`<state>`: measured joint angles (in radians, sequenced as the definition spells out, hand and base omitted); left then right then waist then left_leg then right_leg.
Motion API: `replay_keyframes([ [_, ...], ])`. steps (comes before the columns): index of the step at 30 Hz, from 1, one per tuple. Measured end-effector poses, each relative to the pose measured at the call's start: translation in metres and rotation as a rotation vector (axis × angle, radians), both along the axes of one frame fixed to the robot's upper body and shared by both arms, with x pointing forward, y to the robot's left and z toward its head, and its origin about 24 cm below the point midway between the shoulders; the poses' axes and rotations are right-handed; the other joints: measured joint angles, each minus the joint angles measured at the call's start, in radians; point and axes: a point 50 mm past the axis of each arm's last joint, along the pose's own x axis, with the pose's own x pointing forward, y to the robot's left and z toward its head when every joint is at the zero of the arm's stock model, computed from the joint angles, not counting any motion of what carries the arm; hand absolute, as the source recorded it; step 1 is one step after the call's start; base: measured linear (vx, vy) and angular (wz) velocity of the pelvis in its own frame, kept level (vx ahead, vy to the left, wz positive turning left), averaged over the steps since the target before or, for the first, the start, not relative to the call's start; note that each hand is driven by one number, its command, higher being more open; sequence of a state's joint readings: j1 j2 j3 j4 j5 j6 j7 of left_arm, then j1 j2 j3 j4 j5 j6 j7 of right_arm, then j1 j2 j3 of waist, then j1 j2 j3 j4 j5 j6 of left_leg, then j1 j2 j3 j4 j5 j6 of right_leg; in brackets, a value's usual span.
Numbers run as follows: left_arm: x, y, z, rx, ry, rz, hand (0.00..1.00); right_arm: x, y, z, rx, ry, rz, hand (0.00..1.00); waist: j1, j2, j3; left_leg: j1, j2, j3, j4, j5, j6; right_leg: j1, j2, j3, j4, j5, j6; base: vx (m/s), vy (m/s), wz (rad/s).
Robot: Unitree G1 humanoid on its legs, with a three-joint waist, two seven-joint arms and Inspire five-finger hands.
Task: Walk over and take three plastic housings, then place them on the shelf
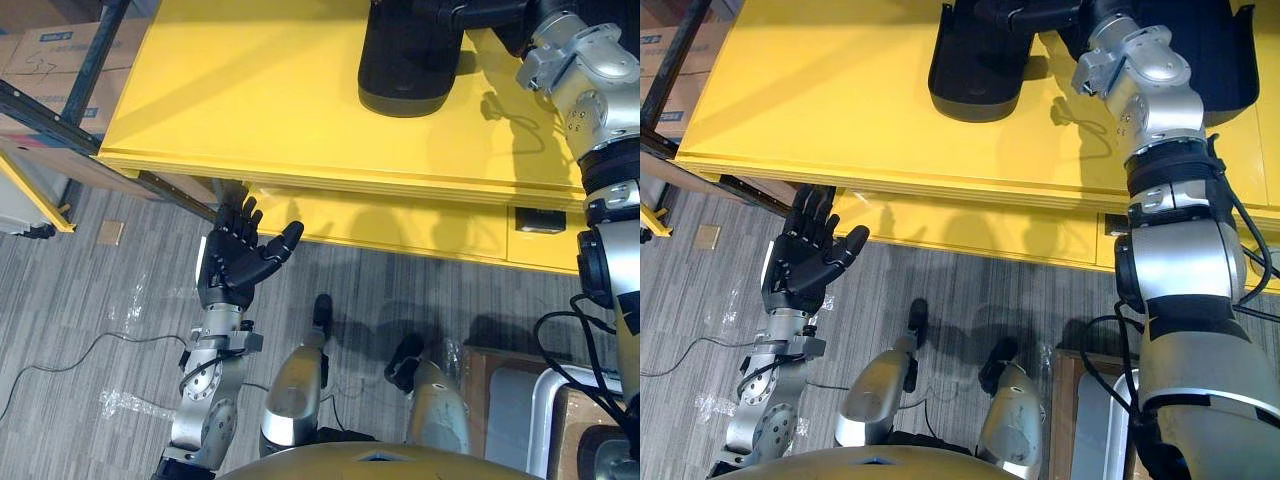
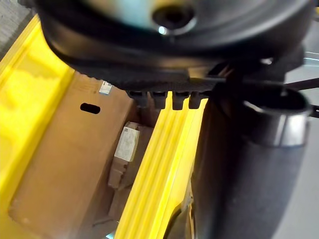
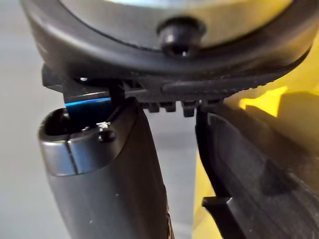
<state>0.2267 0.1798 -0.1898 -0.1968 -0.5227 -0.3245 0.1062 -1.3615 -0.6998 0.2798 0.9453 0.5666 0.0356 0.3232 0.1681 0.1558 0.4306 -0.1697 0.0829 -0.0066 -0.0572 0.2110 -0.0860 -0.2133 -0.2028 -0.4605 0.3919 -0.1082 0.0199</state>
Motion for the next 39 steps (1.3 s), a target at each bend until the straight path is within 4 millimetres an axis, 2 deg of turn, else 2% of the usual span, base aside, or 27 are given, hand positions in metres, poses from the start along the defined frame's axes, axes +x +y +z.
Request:
replay_keyframes([
  [11, 0.000, 0.003, 0.000, -0.003, 0.003, -0.003, 1.00, 0.000, 0.001, 0.000, -0.007, -0.002, -0.003, 1.00, 0.002, 0.000, 0.000, -0.002, 0.000, -0.002, -0.004, 0.004, 0.001, -0.005, -0.004, -0.002, 0.006, -0.003, 0.000, 0.00, 0.000, 0.00],
  [14, 0.000, 0.003, 0.000, -0.004, 0.002, -0.003, 1.00, -0.001, 0.001, 0.004, -0.012, -0.050, -0.016, 1.00, 0.002, 0.000, 0.000, -0.002, 0.000, -0.002, -0.008, 0.005, 0.000, -0.007, -0.004, -0.002, 0.006, -0.003, 0.000, 0.00, 0.000, 0.00],
  [18, 0.000, 0.002, 0.000, -0.004, 0.001, -0.003, 1.00, -0.006, 0.003, 0.021, 0.001, -0.168, -0.042, 1.00, 0.000, 0.000, 0.000, 0.001, 0.002, -0.002, -0.018, 0.010, -0.001, -0.008, -0.004, -0.002, 0.005, -0.003, 0.000, 0.00, 0.000, 0.00],
  [19, 0.000, 0.002, 0.000, -0.004, -0.001, -0.003, 1.00, -0.011, 0.004, 0.033, 0.015, -0.247, -0.046, 1.00, -0.001, 0.000, 0.000, 0.003, 0.003, -0.002, -0.019, 0.010, -0.001, -0.008, -0.004, -0.001, 0.005, -0.003, 0.000, 0.00, 0.000, 0.00],
  [22, -0.001, 0.003, 0.002, -0.006, -0.018, 0.000, 1.00, -0.023, 0.003, 0.053, 0.060, -0.372, -0.029, 1.00, -0.005, 0.000, 0.000, 0.011, 0.004, -0.001, -0.020, 0.010, -0.001, 0.000, -0.003, -0.001, 0.002, -0.003, 0.001, 0.00, 0.000, 0.00],
  [26, -0.001, 0.003, 0.002, -0.006, -0.027, 0.000, 1.00, -0.039, 0.004, 0.067, 0.048, -0.481, -0.006, 1.00, -0.011, -0.001, -0.003, 0.048, 0.008, 0.004, -0.026, 0.006, 0.000, 0.040, 0.002, 0.001, -0.020, -0.001, 0.003, 0.03, -0.009, -0.05],
  [28, -0.001, 0.004, 0.004, -0.008, -0.041, 0.009, 1.00, -0.050, 0.004, 0.065, 0.028, -0.547, 0.018, 1.00, -0.010, -0.005, -0.016, 0.061, 0.007, 0.008, -0.026, 0.000, 0.000, 0.062, 0.012, 0.000, -0.045, 0.004, 0.009, 0.05, -0.007, -0.07],
  [31, -0.001, 0.011, 0.007, -0.003, -0.067, 0.044, 1.00, -0.060, 0.007, 0.038, -0.032, -0.568, 0.024, 1.00, -0.014, -0.027, -0.061, 0.083, 0.010, 0.020, -0.026, -0.014, 0.000, 0.089, 0.020, 0.003, -0.072, 0.009, 0.016, 0.08, -0.008, -0.10],
  [33, -0.003, 0.022, 0.013, 0.035, -0.108, 0.107, 1.00, -0.063, 0.011, -0.007, -0.048, -0.507, 0.036, 1.00, -0.020, -0.060, -0.119, 0.100, 0.014, 0.037, -0.026, -0.030, 0.000, 0.113, 0.033, 0.013, -0.111, 0.018, 0.025, 0.11, -0.008, -0.18],
  [34, -0.003, 0.026, 0.018, 0.056, -0.128, 0.137, 1.00, -0.065, 0.015, -0.022, -0.046, -0.491, 0.037, 1.00, -0.029, -0.071, -0.127, 0.113, 0.015, 0.043, -0.026, -0.037, -0.001, 0.129, 0.036, 0.018, -0.125, 0.022, 0.027, 0.11, -0.010, -0.18],
  [35, -0.004, 0.029, 0.022, 0.070, -0.142, 0.157, 1.00, -0.068, 0.017, -0.031, -0.046, -0.483, 0.035, 1.00, -0.036, -0.078, -0.134, 0.120, 0.015, 0.047, -0.026, -0.041, -0.001, 0.136, 0.037, 0.020, -0.136, 0.024, 0.029, 0.09, -0.002, -0.17],
  [37, -0.007, 0.037, 0.038, 0.092, -0.217, 0.210, 1.00, -0.085, 0.021, -0.069, -0.017, -0.444, 0.030, 1.00, -0.049, -0.095, -0.172, 0.129, 0.017, 0.063, -0.026, -0.054, 0.003, 0.158, 0.048, 0.031, -0.183, 0.047, 0.036, 0.08, 0.007, -0.17],
  [39, -0.009, 0.045, 0.051, 0.133, -0.275, 0.255, 1.00, -0.100, 0.023, -0.095, 0.059, -0.405, 0.020, 1.00, -0.063, -0.100, -0.186, 0.148, 0.018, 0.079, -0.026, -0.063, 0.005, 0.183, 0.054, 0.044, -0.220, 0.065, 0.042, 0.08, 0.015, -0.25],
])
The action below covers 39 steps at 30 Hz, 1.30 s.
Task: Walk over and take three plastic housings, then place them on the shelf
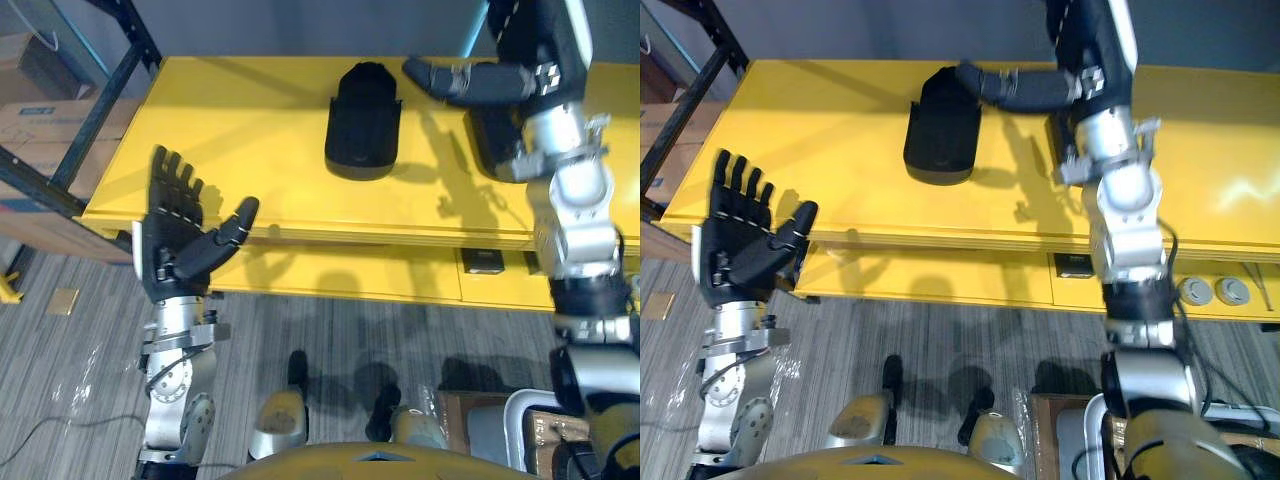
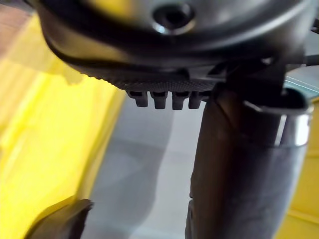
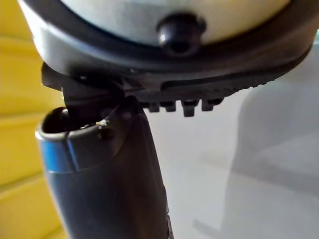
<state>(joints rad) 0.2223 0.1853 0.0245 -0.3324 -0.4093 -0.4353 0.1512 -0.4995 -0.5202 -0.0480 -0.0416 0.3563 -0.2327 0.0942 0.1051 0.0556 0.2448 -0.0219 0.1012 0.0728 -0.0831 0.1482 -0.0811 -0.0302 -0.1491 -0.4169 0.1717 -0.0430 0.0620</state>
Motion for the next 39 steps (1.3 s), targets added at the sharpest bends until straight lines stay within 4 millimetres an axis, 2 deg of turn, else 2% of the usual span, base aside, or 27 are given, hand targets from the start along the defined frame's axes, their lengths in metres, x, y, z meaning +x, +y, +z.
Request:
replay_keyframes([
  [1, -0.002, 0.006, 0.007, 0.016, -0.028, 0.034, 1.00, -0.013, 0.000, -0.018, 0.053, 0.029, -0.006, 1.00, -0.003, -0.002, -0.010, 0.016, -0.001, 0.020, 0.000, -0.010, 0.001, 0.016, 0.004, 0.016, -0.025, 0.013, 0.004, 0.06, 0.021, -0.38],
  [2, -0.004, 0.009, 0.009, 0.029, -0.038, 0.052, 1.00, -0.020, -0.001, -0.029, 0.069, 0.047, -0.019, 1.00, -0.006, -0.004, -0.021, 0.019, -0.001, 0.029, 0.000, -0.015, 0.003, 0.020, 0.006, 0.024, -0.038, 0.019, 0.004, 0.05, 0.030, -0.45],
  [4, -0.008, 0.018, 0.016, 0.069, -0.061, 0.118, 1.00, -0.036, -0.002, -0.059, 0.086, 0.119, -0.092, 1.00, -0.034, -0.009, -0.045, 0.039, -0.004, 0.061, -0.001, -0.029, 0.007, 0.044, 0.012, 0.051, -0.086, 0.046, 0.011, 0.04, 0.035, -0.38],
  [7, -0.005, 0.013, 0.013, 0.156, -0.015, 0.097, 1.00, -0.050, -0.011, -0.082, 0.059, 0.170, -0.252, 1.00, -0.061, -0.019, -0.075, 0.048, -0.003, 0.099, -0.002, -0.049, 0.002, 0.053, 0.020, 0.082, -0.135, 0.072, 0.017, 0.00, 0.024, -0.38],
  [9, -0.004, 0.009, 0.009, 0.228, 0.031, 0.064, 1.00, -0.060, -0.015, -0.083, 0.090, 0.152, -0.292, 1.00, -0.082, -0.023, -0.084, 0.048, -0.001, 0.118, -0.002, -0.051, 0.002, 0.054, 0.027, 0.101, -0.164, 0.091, 0.014, 0.00, 0.006, -0.31],
  [11, -0.002, 0.006, 0.005, 0.309, 0.082, 0.013, 1.00, -0.075, -0.023, -0.078, 0.100, 0.101, -0.340, 1.00, -0.090, -0.023, -0.087, 0.052, 0.000, 0.137, -0.001, -0.052, 0.005, 0.053, 0.031, 0.121, -0.179, 0.104, 0.012, 0.01, -0.003, -0.28],
  [14, 0.000, 0.010, -0.005, 0.414, 0.184, -0.059, 1.00, -0.095, -0.033, -0.068, 0.101, 0.007, -0.391, 1.00, -0.119, -0.017, -0.095, 0.067, 0.005, 0.182, -0.001, -0.061, 0.005, 0.051, 0.038, 0.159, -0.198, 0.119, 0.012, 0.02, -0.002, -0.38],
  [16, 0.004, 0.015, -0.015, 0.449, 0.253, -0.059, 1.00, -0.100, -0.038, -0.068, 0.099, -0.010, -0.416, 1.00, -0.146, -0.015, -0.114, 0.067, 0.008, 0.205, -0.002, -0.067, 0.002, 0.046, 0.044, 0.177, -0.215, 0.128, 0.012, 0.02, -0.009, -0.37],
  [19, 0.006, 0.018, -0.024, 0.472, 0.311, -0.041, 1.00, -0.104, -0.043, -0.071, 0.098, 0.002, -0.443, 1.00, -0.163, -0.013, -0.121, 0.064, 0.012, 0.223, -0.003, -0.074, -0.005, 0.037, 0.051, 0.195, -0.231, 0.136, 0.011, 0.01, -0.019, -0.25],
  [23, 0.012, 0.026, -0.032, 0.525, 0.375, 0.042, 1.00, -0.107, -0.046, -0.074, 0.099, 0.023, -0.456, 1.00, -0.167, -0.002, -0.127, 0.031, 0.016, 0.245, -0.001, -0.072, -0.006, -0.006, 0.059, 0.223, -0.246, 0.151, 0.013, 0.01, -0.021, -0.19],
  [25, 0.021, 0.032, -0.035, 0.548, 0.406, 0.143, 1.00, -0.107, -0.046, -0.075, 0.098, 0.032, -0.455, 1.00, -0.169, 0.003, -0.127, 0.011, 0.016, 0.256, 0.000, -0.069, -0.003, -0.032, 0.060, 0.232, -0.248, 0.165, 0.006, 0.03, -0.011, -0.13],
  [31, 0.030, 0.047, -0.040, 0.555, 0.466, 0.366, 1.00, -0.105, -0.042, -0.077, 0.107, 0.046, -0.429, 1.00, -0.191, 0.002, -0.124, 0.010, 0.013, 0.283, 0.000, -0.077, -0.002, -0.051, 0.065, 0.267, -0.248, 0.170, 0.008, 0.03, -0.001, -0.13],
  [34, 0.034, 0.055, -0.033, 0.549, 0.461, 0.492, 1.00, -0.105, -0.041, -0.079, 0.108, 0.053, -0.424, 1.00, -0.196, 0.002, -0.105, 0.012, 0.011, 0.301, 0.000, -0.081, -0.001, -0.057, 0.065, 0.285, -0.248, 0.172, 0.012, 0.01, 0.004, -0.17],
  [39, 0.040, 0.057, -0.023, 0.560, 0.429, 0.595, 1.00, -0.105, -0.041, -0.079, 0.132, 0.057, -0.413, 1.00, -0.203, 0.006, -0.069, 0.011, 0.013, 0.312, 0.018, -0.095, -0.003, -0.059, 0.066, 0.296, -0.248, 0.172, 0.012, 0.00, -0.004, -0.09],
])
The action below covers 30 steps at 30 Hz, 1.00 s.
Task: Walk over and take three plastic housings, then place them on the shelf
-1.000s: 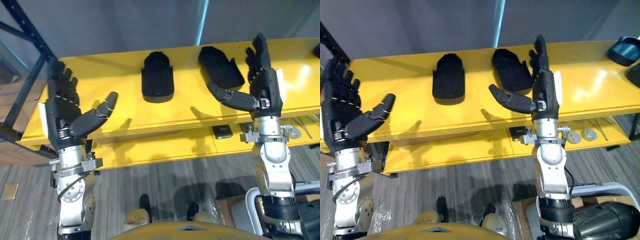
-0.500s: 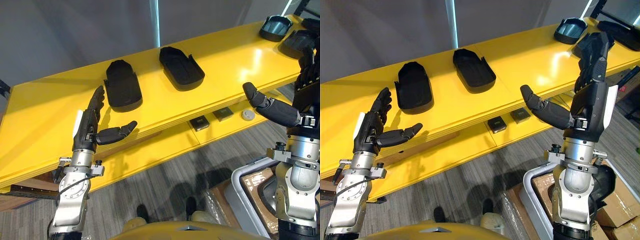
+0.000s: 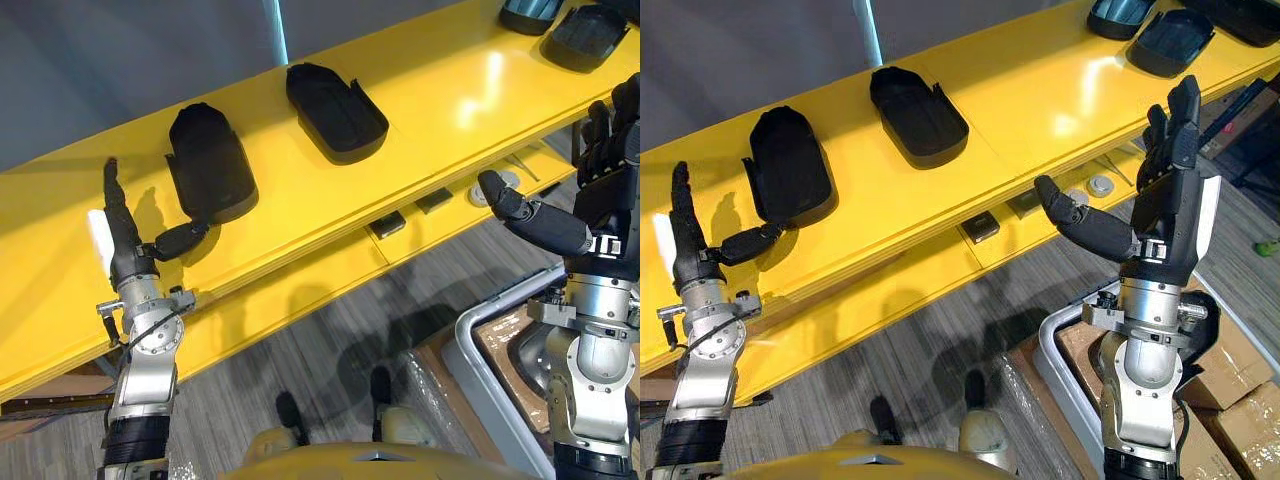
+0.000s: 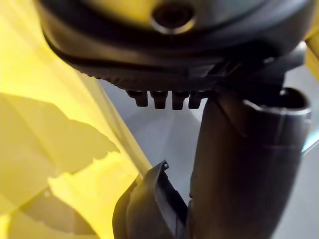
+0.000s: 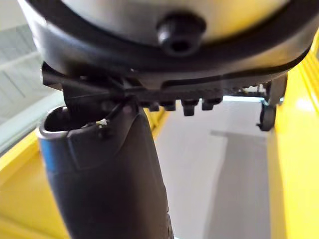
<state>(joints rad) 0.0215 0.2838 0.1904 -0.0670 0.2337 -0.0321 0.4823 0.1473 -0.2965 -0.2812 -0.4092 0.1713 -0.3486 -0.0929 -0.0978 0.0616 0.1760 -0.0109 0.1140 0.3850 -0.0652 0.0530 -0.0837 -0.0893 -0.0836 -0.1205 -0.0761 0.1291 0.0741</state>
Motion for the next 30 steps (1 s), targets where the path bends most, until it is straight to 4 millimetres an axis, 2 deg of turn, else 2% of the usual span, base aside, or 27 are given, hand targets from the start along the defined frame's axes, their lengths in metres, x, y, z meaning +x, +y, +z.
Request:
replay_keyframes([
  [6, 0.006, 0.002, 0.008, 0.009, -0.022, 0.019, 1.00, 0.000, 0.000, 0.000, 0.000, -0.001, 0.001, 1.00, -0.010, 0.001, 0.032, -0.016, 0.000, 0.011, 0.026, -0.017, 0.002, -0.012, -0.001, 0.015, 0.000, 0.002, 0.002, 0.01, -0.004, -0.06],
  [10, 0.018, 0.000, 0.013, -0.001, -0.031, 0.009, 1.00, 0.000, 0.001, 0.002, -0.001, -0.011, 0.005, 1.00, -0.015, 0.003, 0.054, -0.015, 0.000, 0.018, 0.038, -0.027, 0.002, -0.011, -0.001, 0.020, 0.000, 0.003, 0.004, 0.01, -0.004, -0.04],
  [21, 0.021, 0.001, 0.005, -0.011, 0.026, -0.016, 1.00, -0.001, 0.003, 0.005, -0.013, -0.018, 0.022, 1.00, -0.035, 0.013, 0.066, -0.008, 0.001, 0.025, 0.062, -0.044, 0.003, 0.003, -0.003, 0.030, 0.000, 0.003, 0.004, 0.00, 0.000, -0.02],
  [25, 0.016, 0.003, 0.001, -0.012, 0.040, -0.012, 1.00, -0.002, 0.005, 0.003, -0.011, -0.014, 0.040, 1.00, -0.032, 0.018, 0.068, 0.008, 0.002, 0.025, 0.061, -0.046, 0.002, 0.019, -0.002, 0.028, -0.001, 0.003, 0.004, 0.00, 0.000, 0.00],
  [27, 0.005, 0.002, 0.003, -0.004, 0.033, -0.017, 1.00, -0.004, 0.009, 0.002, -0.002, -0.014, 0.067, 1.00, -0.025, 0.018, 0.068, 0.019, 0.003, 0.025, 0.061, -0.047, 0.002, 0.030, -0.001, 0.026, -0.001, 0.002, 0.005, 0.00, -0.003, 0.02],
  [30, -0.012, -0.001, 0.018, -0.038, -0.051, -0.059, 1.00, -0.003, 0.018, 0.001, -0.040, 0.003, 0.136, 1.00, 0.001, 0.019, 0.068, 0.036, 0.005, 0.007, 0.061, -0.048, 0.002, 0.058, -0.004, 0.003, -0.002, 0.000, 0.003, -0.02, -0.004, 0.15],
])
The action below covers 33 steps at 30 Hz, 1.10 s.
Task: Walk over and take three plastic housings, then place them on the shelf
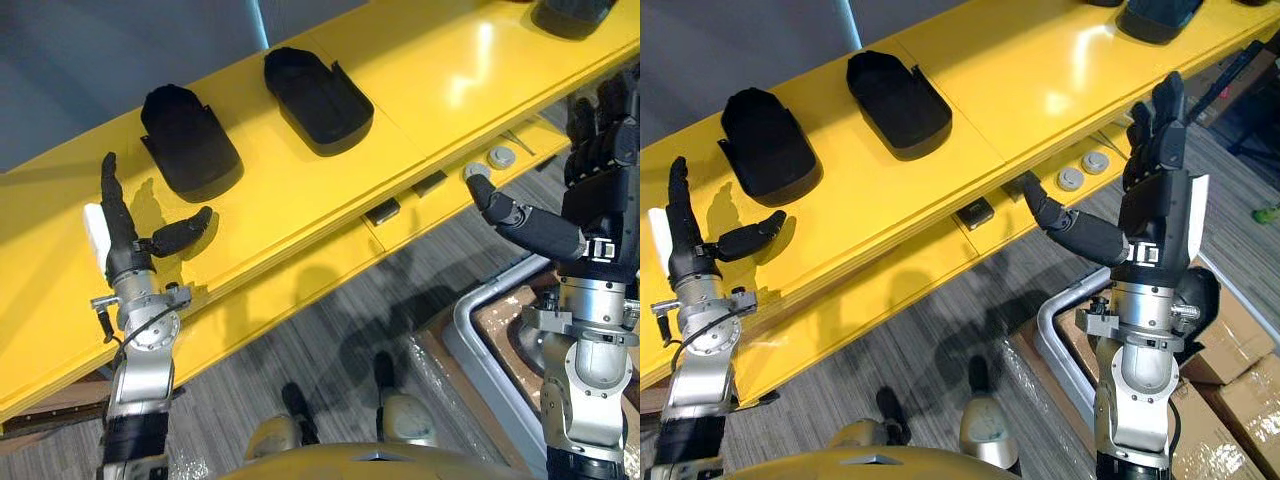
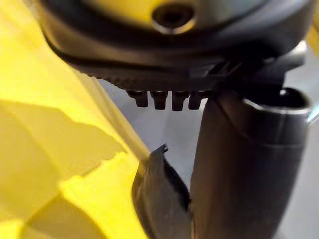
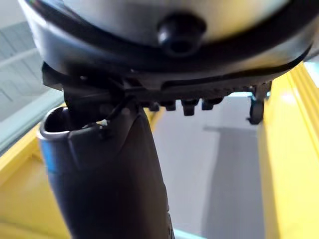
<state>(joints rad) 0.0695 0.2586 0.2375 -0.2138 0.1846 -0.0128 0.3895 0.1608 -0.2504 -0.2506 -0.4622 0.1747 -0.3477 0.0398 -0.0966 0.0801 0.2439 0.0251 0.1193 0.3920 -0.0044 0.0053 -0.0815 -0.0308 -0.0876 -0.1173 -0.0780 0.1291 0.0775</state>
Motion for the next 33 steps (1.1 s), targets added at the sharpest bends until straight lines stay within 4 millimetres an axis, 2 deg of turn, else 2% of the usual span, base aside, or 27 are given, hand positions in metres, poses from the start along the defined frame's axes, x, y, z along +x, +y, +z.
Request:
replay_keyframes([
  [4, -0.017, -0.008, 0.020, -0.084, -0.168, -0.115, 1.00, 0.011, 0.022, 0.005, -0.134, 0.011, 0.137, 1.00, 0.044, 0.000, -0.002, 0.019, -0.003, -0.052, 0.001, 0.003, 0.003, 0.051, -0.010, -0.060, 0.000, -0.009, 0.002, -0.04, 0.003, 0.38],
  [7, -0.029, -0.010, 0.028, -0.147, -0.253, -0.203, 1.00, 0.044, 0.038, 0.019, -0.251, 0.004, 0.267, 1.00, 0.080, -0.012, -0.025, 0.018, -0.011, -0.103, -0.005, 0.021, 0.007, 0.076, -0.017, -0.115, -0.001, -0.013, 0.005, -0.07, 0.006, 0.51],
  [9, -0.033, -0.011, 0.028, -0.191, -0.284, -0.271, 1.00, 0.070, 0.041, 0.019, -0.306, 0.080, 0.299, 1.00, 0.119, -0.033, -0.061, 0.018, -0.014, -0.151, -0.031, 0.048, 0.007, 0.094, -0.017, -0.163, -0.001, -0.019, 0.002, -0.04, -0.006, 0.58],
  [12, -0.039, -0.010, 0.025, -0.219, -0.289, -0.311, 1.00, 0.088, 0.047, 0.016, -0.374, 0.168, 0.347, 1.00, 0.158, -0.061, -0.078, 0.019, -0.020, -0.202, -0.057, 0.074, 0.003, 0.117, -0.018, -0.221, -0.001, -0.026, -0.001, -0.04, 0.007, 0.62],
  [15, -0.043, -0.009, 0.021, -0.242, -0.275, -0.307, 1.00, 0.096, 0.064, 0.015, -0.483, 0.192, 0.410, 1.00, 0.180, -0.080, -0.090, 0.018, -0.027, -0.234, -0.075, 0.092, 0.004, 0.127, -0.029, -0.255, 0.000, -0.029, -0.004, -0.03, 0.029, 0.32],
  [19, -0.043, -0.010, 0.019, -0.260, -0.268, -0.327, 1.00, 0.107, 0.079, 0.009, -0.686, 0.207, 0.409, 1.00, 0.188, -0.095, -0.099, 0.018, -0.040, -0.273, -0.079, 0.099, 0.008, 0.149, -0.039, -0.294, 0.000, -0.041, 0.000, -0.03, 0.025, 0.27],
  [27, -0.047, -0.014, 0.011, -0.342, -0.265, -0.361, 1.00, 0.126, 0.071, -0.018, -0.778, 0.339, 0.288, 1.00, 0.228, -0.101, -0.103, 0.013, -0.056, -0.315, -0.080, 0.108, 0.009, 0.157, -0.050, -0.331, 0.025, -0.057, 0.003, 0.00, 0.009, 0.18],
  [33, -0.049, -0.019, 0.006, -0.385, -0.271, -0.371, 1.00, 0.142, 0.056, -0.024, -0.792, 0.410, 0.110, 1.00, 0.231, -0.101, -0.103, -0.002, -0.057, -0.339, -0.080, 0.115, 0.017, 0.156, -0.053, -0.350, 0.025, -0.057, 0.003, 0.01, -0.007, 0.13],
])
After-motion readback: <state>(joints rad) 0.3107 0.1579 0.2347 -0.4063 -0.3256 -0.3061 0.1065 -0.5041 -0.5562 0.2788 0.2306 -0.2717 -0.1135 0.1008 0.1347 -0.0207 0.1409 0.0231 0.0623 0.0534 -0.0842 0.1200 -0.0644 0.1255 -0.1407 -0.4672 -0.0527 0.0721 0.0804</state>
